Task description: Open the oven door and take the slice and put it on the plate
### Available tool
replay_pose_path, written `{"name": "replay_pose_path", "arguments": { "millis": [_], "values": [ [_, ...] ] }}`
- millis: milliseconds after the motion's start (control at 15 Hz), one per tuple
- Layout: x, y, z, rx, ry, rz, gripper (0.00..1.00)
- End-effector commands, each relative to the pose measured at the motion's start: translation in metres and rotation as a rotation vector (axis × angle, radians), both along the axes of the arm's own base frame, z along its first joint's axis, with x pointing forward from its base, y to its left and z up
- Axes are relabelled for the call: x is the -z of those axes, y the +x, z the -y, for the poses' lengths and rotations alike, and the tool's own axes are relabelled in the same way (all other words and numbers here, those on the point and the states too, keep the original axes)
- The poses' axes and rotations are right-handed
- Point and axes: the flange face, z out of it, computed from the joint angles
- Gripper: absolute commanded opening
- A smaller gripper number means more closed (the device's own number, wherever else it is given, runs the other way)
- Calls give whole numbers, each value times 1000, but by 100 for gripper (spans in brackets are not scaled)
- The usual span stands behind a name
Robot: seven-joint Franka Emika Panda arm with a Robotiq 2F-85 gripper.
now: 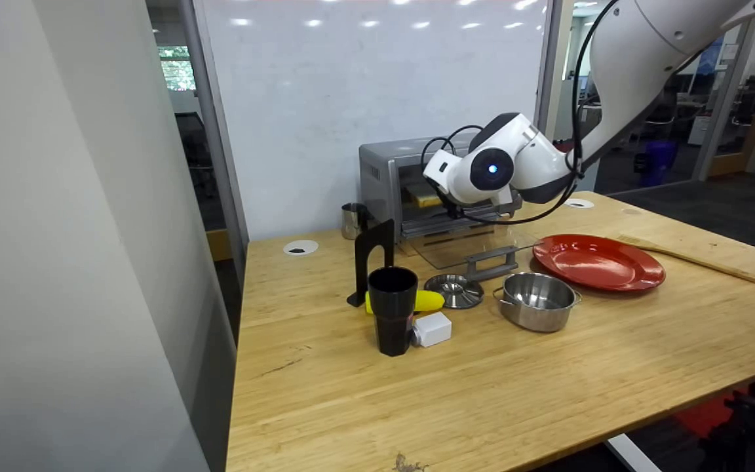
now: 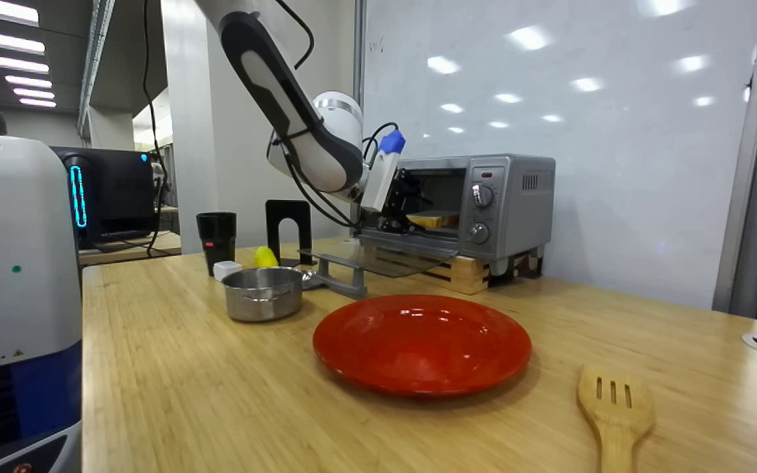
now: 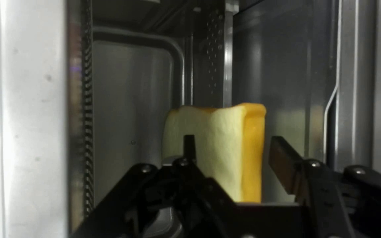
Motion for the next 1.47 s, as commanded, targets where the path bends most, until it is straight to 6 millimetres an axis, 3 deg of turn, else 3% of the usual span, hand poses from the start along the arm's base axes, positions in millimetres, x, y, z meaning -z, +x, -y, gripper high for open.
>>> {"name": "replay_pose_path", "arguments": {
  "millis": [0, 533, 600, 800, 1000, 1400],
  "values": [
    [2, 5, 11, -1, -9, -24, 59],
    [-2, 7, 18, -8, -23, -33, 60],
    [-4, 7, 18, -9, -23, -32, 56],
    [-5, 8, 17, -13, -21, -30, 21],
    [-6, 6, 16, -16, -17, -33, 2],
    [-12, 3, 14, -12, -10, -19, 3]
  ]
}}
